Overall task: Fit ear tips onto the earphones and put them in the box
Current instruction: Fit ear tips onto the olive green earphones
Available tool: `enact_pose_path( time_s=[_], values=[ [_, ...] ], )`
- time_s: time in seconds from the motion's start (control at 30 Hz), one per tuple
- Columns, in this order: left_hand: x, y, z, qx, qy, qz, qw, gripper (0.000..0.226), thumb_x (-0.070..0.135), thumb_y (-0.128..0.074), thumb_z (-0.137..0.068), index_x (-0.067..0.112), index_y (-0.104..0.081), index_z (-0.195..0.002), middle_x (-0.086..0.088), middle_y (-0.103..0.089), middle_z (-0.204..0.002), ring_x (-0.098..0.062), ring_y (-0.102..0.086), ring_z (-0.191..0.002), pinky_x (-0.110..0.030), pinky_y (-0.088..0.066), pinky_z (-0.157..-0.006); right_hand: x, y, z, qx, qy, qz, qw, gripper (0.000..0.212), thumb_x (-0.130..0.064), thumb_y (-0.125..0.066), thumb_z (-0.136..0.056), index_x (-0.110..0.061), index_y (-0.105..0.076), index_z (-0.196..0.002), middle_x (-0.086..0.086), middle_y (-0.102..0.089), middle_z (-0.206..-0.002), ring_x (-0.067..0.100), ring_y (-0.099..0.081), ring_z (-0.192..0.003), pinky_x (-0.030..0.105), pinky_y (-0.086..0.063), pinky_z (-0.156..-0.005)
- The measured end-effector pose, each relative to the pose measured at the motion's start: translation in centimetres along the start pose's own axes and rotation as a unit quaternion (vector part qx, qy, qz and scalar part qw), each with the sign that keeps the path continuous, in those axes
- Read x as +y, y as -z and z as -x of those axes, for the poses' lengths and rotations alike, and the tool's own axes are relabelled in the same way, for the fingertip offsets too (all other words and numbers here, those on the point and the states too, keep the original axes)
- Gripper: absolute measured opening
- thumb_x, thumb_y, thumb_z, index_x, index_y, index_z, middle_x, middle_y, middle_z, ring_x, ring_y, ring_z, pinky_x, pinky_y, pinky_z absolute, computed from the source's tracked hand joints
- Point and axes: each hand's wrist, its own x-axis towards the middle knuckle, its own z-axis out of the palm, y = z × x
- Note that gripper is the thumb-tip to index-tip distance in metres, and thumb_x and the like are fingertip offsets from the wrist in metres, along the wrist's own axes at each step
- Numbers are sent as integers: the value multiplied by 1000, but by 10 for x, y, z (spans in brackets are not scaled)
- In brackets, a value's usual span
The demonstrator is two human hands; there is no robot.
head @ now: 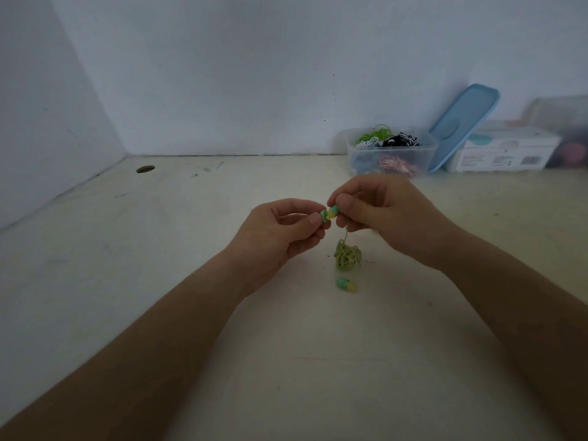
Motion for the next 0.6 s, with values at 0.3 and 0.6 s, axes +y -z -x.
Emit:
enact_pose_path(
  time_s=[0.3,0.6],
  values=[
    [0,0,0,-5,0,-1,1000,13,0,-62,-90,3,-70,-99,-11,-71,-83,-14,-68,-72,-21,-57,-71,1,0,1,7,7,18,1000,7,-7,-69,-89,-9,-70,-96,5,-75,-78,15,-71,-75,27,-58,-74],
    [1,1,1,-15,0,11,1000,16,-5,-60,-89,2,-70,-99,-10,-74,-82,-14,-70,-72,-21,-59,-71,4,3,0,11,9,34,999,7,-8,-70,-89,-12,-71,-95,2,-76,-78,12,-72,-75,22,-57,-73]
  ],
)
